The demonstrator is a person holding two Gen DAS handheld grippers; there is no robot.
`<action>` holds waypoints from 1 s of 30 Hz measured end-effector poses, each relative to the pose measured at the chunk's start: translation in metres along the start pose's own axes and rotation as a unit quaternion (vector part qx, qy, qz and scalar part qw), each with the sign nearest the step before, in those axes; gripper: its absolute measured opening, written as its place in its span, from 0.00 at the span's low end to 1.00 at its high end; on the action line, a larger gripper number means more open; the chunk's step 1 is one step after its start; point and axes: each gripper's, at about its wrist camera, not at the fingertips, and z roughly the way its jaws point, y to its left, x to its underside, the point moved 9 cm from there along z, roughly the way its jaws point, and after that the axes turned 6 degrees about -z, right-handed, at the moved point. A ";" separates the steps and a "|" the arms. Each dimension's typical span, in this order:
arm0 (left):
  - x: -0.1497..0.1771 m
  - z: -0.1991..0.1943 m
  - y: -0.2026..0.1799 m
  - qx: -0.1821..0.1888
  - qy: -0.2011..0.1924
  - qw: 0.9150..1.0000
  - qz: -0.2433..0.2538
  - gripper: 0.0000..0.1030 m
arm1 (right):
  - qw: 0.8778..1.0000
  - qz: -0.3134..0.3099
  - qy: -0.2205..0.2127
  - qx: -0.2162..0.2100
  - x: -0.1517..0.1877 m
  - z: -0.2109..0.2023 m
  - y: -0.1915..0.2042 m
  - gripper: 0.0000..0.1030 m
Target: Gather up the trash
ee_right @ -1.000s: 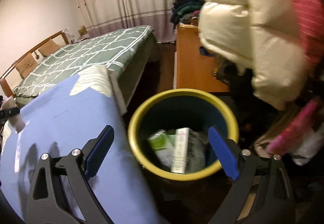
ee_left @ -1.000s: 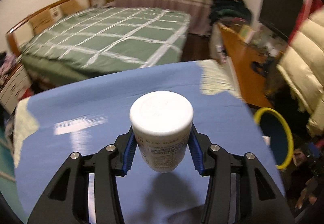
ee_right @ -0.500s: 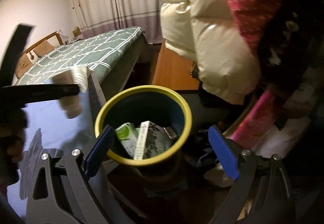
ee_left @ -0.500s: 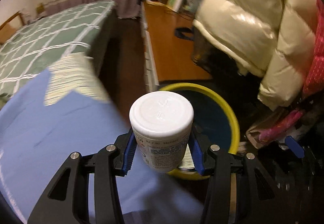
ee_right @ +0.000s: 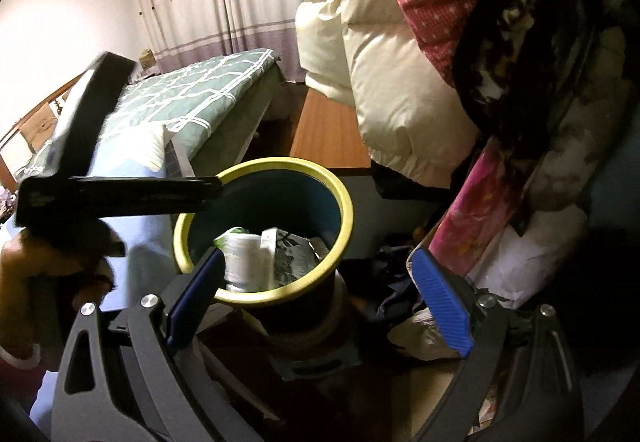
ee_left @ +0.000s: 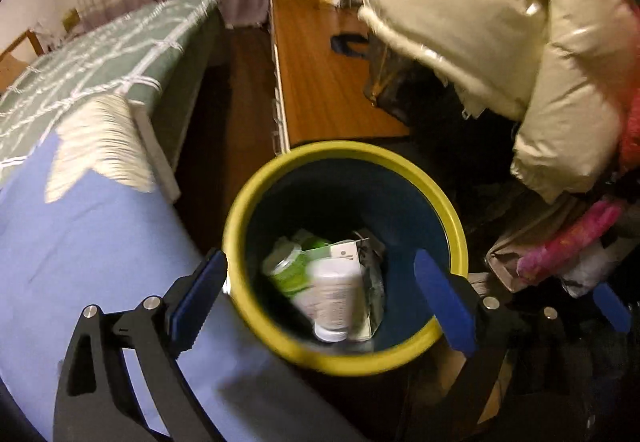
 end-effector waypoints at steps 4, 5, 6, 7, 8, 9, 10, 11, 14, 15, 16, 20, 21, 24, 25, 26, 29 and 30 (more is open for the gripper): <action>0.013 -0.071 0.032 -0.001 -0.063 0.998 -0.026 0.91 | 1.000 -0.010 -0.008 -0.010 -0.004 -0.012 0.009 0.87; 0.018 -0.085 0.039 -0.003 -0.076 0.997 -0.030 0.92 | 1.000 -0.013 -0.011 -0.014 -0.005 -0.015 0.013 0.88; 0.026 -0.105 0.050 -0.008 -0.094 0.995 -0.034 0.95 | 1.000 -0.016 -0.014 -0.016 -0.006 -0.018 0.015 0.89; 0.033 -0.123 0.059 -0.016 -0.110 0.993 -0.039 0.95 | 1.000 -0.020 -0.016 -0.018 -0.006 -0.020 0.019 0.89; 0.046 -0.148 0.074 -0.033 -0.132 0.990 -0.044 0.95 | 0.999 -0.026 -0.017 -0.023 -0.007 -0.023 0.025 0.89; 0.056 -0.164 0.084 -0.045 -0.142 0.988 -0.046 0.95 | 0.999 -0.029 -0.019 -0.028 -0.007 -0.026 0.030 0.89; 0.067 -0.180 0.094 -0.057 -0.150 0.986 -0.049 0.95 | 0.999 -0.032 -0.020 -0.033 -0.007 -0.027 0.035 0.89; 0.080 -0.198 0.107 -0.072 -0.161 0.983 -0.057 0.95 | 0.998 -0.036 -0.023 -0.038 -0.007 -0.030 0.042 0.89; 0.118 -0.250 0.149 -0.113 -0.188 0.970 -0.106 0.95 | 0.997 -0.054 -0.033 -0.049 -0.009 -0.042 0.062 0.89; 0.132 -0.268 0.165 -0.125 -0.198 0.963 -0.131 0.95 | 0.996 -0.059 -0.036 -0.053 -0.009 -0.045 0.069 0.90; 0.148 -0.285 0.180 -0.133 -0.207 0.956 -0.159 0.95 | 0.995 -0.066 -0.041 -0.059 -0.009 -0.054 0.077 0.90; 0.199 -0.335 0.221 -0.183 -0.227 0.929 -0.228 0.95 | 0.990 -0.094 -0.065 -0.084 -0.012 -0.080 0.110 0.90; 0.212 -0.347 0.229 -0.205 -0.230 0.922 -0.233 0.95 | 0.989 -0.098 -0.069 -0.088 -0.012 -0.085 0.114 0.91; 0.245 -0.383 0.245 -0.255 -0.240 0.906 -0.238 0.95 | 0.984 -0.110 -0.086 -0.107 -0.011 -0.105 0.131 0.92; 0.253 -0.390 0.246 -0.263 -0.245 0.902 -0.238 0.95 | 0.983 -0.112 -0.089 -0.111 -0.010 -0.109 0.134 0.93; 0.261 -0.399 0.246 -0.274 -0.252 0.897 -0.238 0.95 | 0.982 -0.114 -0.092 -0.117 -0.008 -0.114 0.138 0.93; 0.280 -0.421 0.245 -0.289 -0.271 0.886 -0.240 0.95 | 0.979 -0.123 -0.097 -0.129 -0.004 -0.125 0.149 0.93; 0.284 -0.424 0.244 -0.286 -0.273 0.886 -0.241 0.95 | 0.978 -0.126 -0.099 -0.132 -0.003 -0.129 0.152 0.93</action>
